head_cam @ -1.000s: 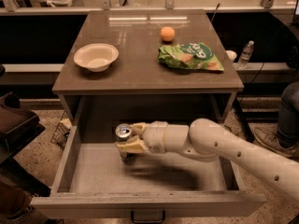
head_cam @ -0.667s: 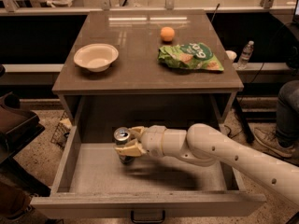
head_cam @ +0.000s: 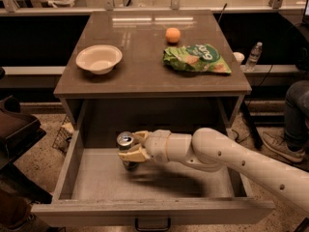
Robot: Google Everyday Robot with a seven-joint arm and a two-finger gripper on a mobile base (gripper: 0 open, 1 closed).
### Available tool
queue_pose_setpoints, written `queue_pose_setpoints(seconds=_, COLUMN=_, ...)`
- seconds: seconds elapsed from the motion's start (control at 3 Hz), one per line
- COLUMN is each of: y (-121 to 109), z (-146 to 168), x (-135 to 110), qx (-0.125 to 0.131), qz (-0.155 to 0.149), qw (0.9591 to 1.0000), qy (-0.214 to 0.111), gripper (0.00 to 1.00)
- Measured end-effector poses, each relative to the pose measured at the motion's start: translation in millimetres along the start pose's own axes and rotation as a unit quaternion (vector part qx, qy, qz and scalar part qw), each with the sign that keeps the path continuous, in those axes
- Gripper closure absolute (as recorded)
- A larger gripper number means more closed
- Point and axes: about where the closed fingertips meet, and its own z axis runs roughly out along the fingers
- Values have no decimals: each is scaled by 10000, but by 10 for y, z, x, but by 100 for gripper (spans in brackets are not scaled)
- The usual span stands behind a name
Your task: Place redbull can into top drawer
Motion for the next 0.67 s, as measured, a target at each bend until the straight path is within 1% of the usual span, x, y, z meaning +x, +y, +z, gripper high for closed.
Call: queue_pose_setpoints(seconds=0.67, y=22, z=25, x=-10, qx=-32, qz=-7, qw=10000, qy=-5, gripper=13)
